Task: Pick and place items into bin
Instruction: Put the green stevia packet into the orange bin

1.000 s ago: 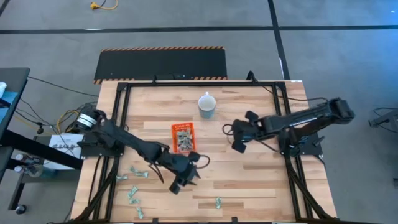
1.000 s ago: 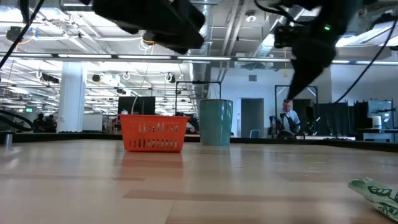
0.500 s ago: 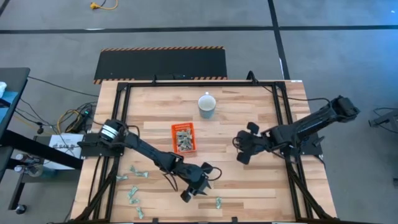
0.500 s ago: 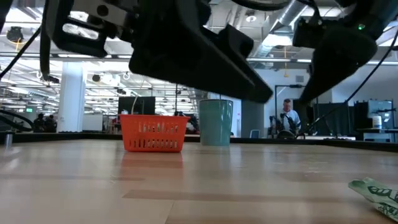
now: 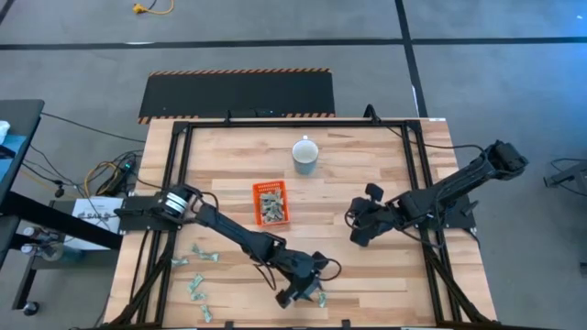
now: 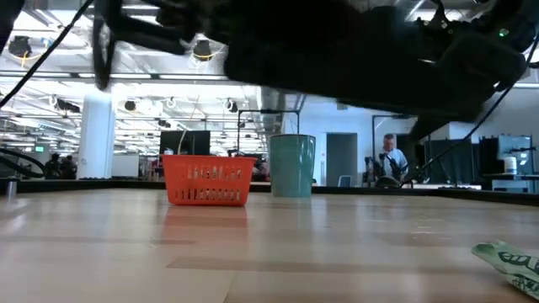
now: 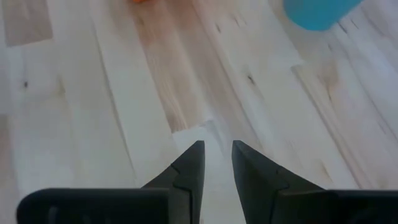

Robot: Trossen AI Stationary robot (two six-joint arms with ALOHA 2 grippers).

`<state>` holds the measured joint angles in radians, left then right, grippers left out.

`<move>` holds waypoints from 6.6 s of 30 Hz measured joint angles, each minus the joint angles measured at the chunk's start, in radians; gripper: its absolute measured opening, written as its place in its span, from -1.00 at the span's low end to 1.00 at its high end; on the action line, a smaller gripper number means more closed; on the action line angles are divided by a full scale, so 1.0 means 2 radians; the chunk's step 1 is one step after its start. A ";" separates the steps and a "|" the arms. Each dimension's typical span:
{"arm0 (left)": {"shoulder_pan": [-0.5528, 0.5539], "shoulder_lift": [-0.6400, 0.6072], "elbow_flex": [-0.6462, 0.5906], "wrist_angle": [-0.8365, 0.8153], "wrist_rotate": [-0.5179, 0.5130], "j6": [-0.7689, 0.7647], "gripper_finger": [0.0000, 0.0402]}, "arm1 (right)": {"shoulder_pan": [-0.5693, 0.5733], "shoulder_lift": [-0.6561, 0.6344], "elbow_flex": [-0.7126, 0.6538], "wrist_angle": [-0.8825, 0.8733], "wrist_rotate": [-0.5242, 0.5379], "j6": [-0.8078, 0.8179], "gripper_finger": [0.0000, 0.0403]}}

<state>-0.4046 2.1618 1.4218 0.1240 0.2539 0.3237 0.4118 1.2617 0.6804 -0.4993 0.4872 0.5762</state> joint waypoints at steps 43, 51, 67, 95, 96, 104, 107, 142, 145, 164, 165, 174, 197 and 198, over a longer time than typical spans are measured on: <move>0.009 0.108 0.111 -0.063 0.007 0.024 -0.14 | 0.000 0.000 0.000 -0.008 0.019 0.001 -0.62; 0.009 0.107 0.110 -0.081 0.010 0.016 -0.52 | 0.000 0.000 0.000 -0.008 0.019 0.001 -0.62; 0.010 0.081 0.108 -0.142 -0.028 -0.065 -0.96 | 0.000 0.000 0.000 -0.008 0.019 0.001 -0.62; 0.111 -0.099 0.105 -0.695 -0.316 -0.166 -0.96 | 0.000 0.000 0.000 0.009 0.019 0.005 -0.62; 0.122 -0.099 0.105 -0.700 -0.314 -0.164 -0.96 | 0.000 0.000 0.000 0.011 0.019 0.005 -0.62; 0.193 -0.099 0.105 -0.705 -0.272 -0.139 -0.96 | 0.000 0.000 0.000 0.011 0.019 0.001 -0.62; 0.215 -0.099 0.105 -0.705 -0.224 -0.136 -0.96 | 0.000 0.000 0.000 0.011 0.019 0.001 -0.62; 0.207 -0.218 0.145 -0.845 -0.140 -0.252 -0.35 | 0.000 0.000 0.000 0.010 0.021 0.000 -0.62; 0.172 -0.254 0.139 -0.837 -0.195 -0.295 -0.35 | 0.000 0.000 0.000 0.007 0.026 0.000 -0.62; -0.091 -0.432 -0.249 -0.561 -0.213 -0.527 -0.35 | -0.006 0.000 0.000 0.048 0.062 -0.019 -0.62; -0.096 -0.432 -0.263 -0.550 -0.203 -0.537 -0.35 | -0.008 0.000 0.000 0.049 0.063 -0.019 -0.62; -0.106 -0.432 -0.345 -0.474 -0.103 -0.655 -0.35 | -0.022 0.002 0.000 0.050 0.087 -0.028 -0.62; -0.157 -0.422 -0.386 -0.380 -0.153 -0.527 -0.35 | -0.024 0.002 0.000 0.060 0.088 -0.044 -0.62; -0.158 -0.420 -0.386 -0.383 -0.153 -0.522 -0.35 | -0.024 0.002 0.000 0.060 0.088 -0.044 -0.62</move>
<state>-0.7212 1.3224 0.6498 -0.6415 -0.0530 -0.7193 0.3630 1.2648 0.6811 -0.3798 0.6640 0.4881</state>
